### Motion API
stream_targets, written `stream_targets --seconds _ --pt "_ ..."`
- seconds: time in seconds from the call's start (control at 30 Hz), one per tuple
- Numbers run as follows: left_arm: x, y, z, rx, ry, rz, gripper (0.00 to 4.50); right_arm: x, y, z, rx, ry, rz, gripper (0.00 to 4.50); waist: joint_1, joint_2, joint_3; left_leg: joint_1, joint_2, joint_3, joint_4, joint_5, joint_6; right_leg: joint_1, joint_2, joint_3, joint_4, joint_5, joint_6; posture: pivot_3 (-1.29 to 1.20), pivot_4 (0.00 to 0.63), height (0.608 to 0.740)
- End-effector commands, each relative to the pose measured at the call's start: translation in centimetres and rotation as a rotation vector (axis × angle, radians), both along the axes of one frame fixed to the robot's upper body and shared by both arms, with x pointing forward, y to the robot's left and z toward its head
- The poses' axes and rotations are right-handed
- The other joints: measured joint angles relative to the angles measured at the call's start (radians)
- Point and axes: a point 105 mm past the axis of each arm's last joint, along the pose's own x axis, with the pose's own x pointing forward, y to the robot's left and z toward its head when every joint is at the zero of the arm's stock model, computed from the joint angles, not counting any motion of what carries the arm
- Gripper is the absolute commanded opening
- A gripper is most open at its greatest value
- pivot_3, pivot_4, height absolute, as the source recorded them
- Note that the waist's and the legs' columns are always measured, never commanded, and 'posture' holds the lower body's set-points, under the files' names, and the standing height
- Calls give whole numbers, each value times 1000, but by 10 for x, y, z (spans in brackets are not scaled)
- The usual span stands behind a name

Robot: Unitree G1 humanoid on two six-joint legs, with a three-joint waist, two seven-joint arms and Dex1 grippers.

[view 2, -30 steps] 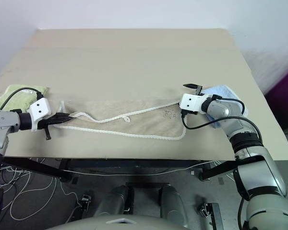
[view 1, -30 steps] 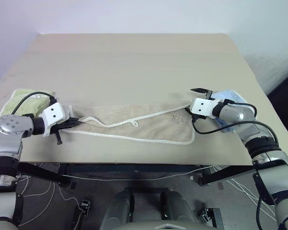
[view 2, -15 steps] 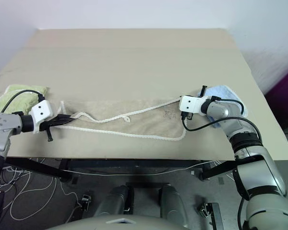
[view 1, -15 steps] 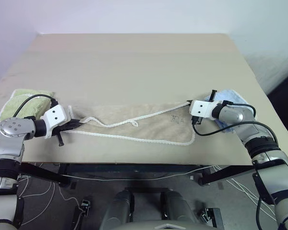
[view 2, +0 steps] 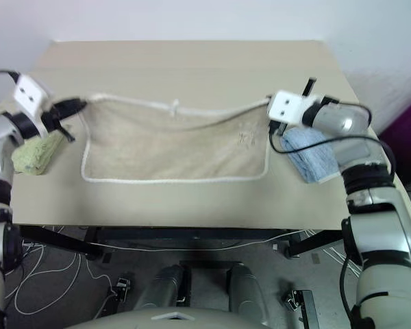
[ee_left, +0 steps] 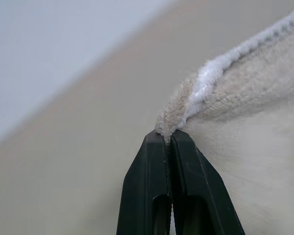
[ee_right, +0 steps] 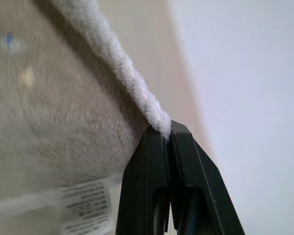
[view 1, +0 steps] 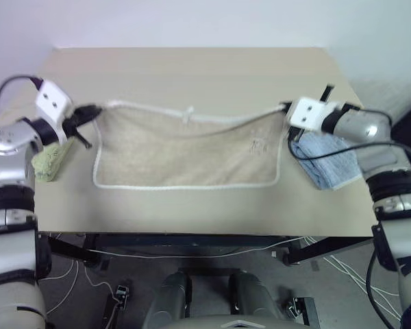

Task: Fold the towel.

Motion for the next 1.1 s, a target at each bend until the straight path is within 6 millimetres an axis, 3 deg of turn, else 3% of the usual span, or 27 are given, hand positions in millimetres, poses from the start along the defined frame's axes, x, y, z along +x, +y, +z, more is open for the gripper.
stream_targets --seconds 0.03,0.17,0.23,0.4,0.57,0.8,0.97,1.1 --pt "2 7 34 -29 -103 42 0 -4 -14 49 53 -98 -19 42 -1 0 0 0 0 0 0 0 0 0 0 0 0 0 0 0 150 740" --pt "-8 18 56 17 -165 46 0 -21 -20 81 104 -127 31 42 -5 0 0 0 0 0 -1 0 0 -1 0 0 0 0 0 0 150 740" --pt "-15 25 58 29 -170 47 0 -31 -22 82 118 -97 67 42 -10 0 0 -1 0 0 -1 0 0 -1 0 0 0 0 0 0 150 740" --pt "-41 30 30 83 -76 -49 0 -65 -20 45 129 107 162 42 -20 0 0 -1 1 0 -1 0 0 0 0 0 1 0 0 0 150 740" --pt "-83 20 -22 94 132 -185 0 -106 -7 -16 156 401 236 42 -21 1 0 -2 2 -1 -1 0 1 -1 -2 1 1 0 0 0 150 740" --pt "-142 29 -82 122 397 -159 0 -171 11 -65 207 747 298 42 -17 1 0 1 3 0 -2 -1 1 2 -3 2 -2 -1 -1 0 150 740" --pt "-163 31 -91 122 465 -131 0 -193 15 -81 209 875 314 42 3 1 0 2 3 -1 -2 -1 1 5 -4 1 -5 0 -1 0 150 740" --pt "-164 28 -92 126 471 -133 0 -194 17 -81 212 900 325 42 13 1 0 2 3 -1 -1 -2 2 7 -6 0 -8 0 -1 0 150 740"
